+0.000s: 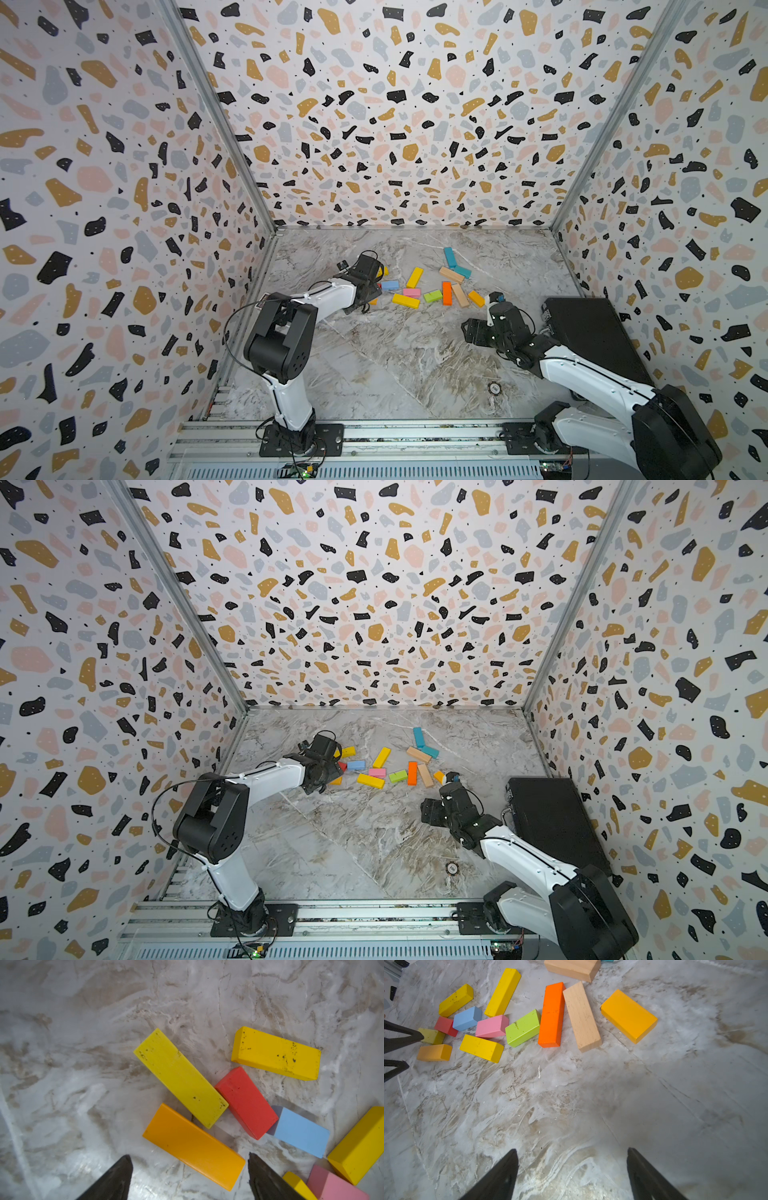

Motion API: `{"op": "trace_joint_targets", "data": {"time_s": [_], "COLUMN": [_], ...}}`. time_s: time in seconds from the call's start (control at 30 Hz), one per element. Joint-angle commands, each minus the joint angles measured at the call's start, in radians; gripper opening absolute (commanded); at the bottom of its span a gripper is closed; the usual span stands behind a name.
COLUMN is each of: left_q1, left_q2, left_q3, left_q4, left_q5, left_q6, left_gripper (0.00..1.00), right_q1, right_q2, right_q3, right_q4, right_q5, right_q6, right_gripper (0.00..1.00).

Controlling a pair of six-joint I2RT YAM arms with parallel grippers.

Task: Assemble the letter h with building blocks
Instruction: Adjust the building block at the center of the board.

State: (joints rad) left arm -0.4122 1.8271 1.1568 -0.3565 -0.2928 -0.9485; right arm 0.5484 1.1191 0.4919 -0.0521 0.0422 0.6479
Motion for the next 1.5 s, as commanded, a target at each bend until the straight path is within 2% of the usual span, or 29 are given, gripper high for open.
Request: {"op": "trace_joint_targets", "data": {"time_s": [0.0,0.33,0.7,0.77,1.0,1.17,1.37,1.47], "left_q1": [-0.017,-0.039,-0.042,-0.042,-0.043,-0.043,-0.046,-0.049], "left_q2": [0.030,0.097,0.132,0.137,0.094,0.042,-0.022,-0.033], "left_q3": [0.039,0.086,0.080,0.075,0.035,-0.019,-0.086,-0.092], "left_q4": [-0.064,-0.098,-0.084,-0.078,-0.101,-0.103,-0.125,-0.167], "left_q5": [-0.042,-0.049,-0.018,-0.009,0.008,0.100,0.208,0.253], "left_q6": [-0.073,-0.125,-0.112,-0.095,0.018,0.142,0.284,0.358], "left_gripper": [0.86,0.81,0.77,0.73,0.59,0.51,0.36,0.33], "right_q1": [0.004,0.004,0.004,0.004,0.004,0.004,0.004,0.004], "right_q2": [-0.013,-0.047,-0.065,-0.066,-0.074,-0.089,-0.127,-0.136], "right_q3": [-0.005,-0.013,-0.022,-0.021,-0.023,-0.023,-0.029,-0.031], "right_q4": [0.003,0.003,0.036,0.039,0.039,0.034,0.030,0.029], "right_q5": [0.012,0.003,-0.019,-0.033,-0.031,-0.047,-0.052,-0.056], "right_q6": [0.007,0.010,0.016,0.016,0.028,0.036,0.039,0.041], "right_gripper": [0.84,0.84,0.84,0.84,0.84,0.84,0.84,0.84]}}
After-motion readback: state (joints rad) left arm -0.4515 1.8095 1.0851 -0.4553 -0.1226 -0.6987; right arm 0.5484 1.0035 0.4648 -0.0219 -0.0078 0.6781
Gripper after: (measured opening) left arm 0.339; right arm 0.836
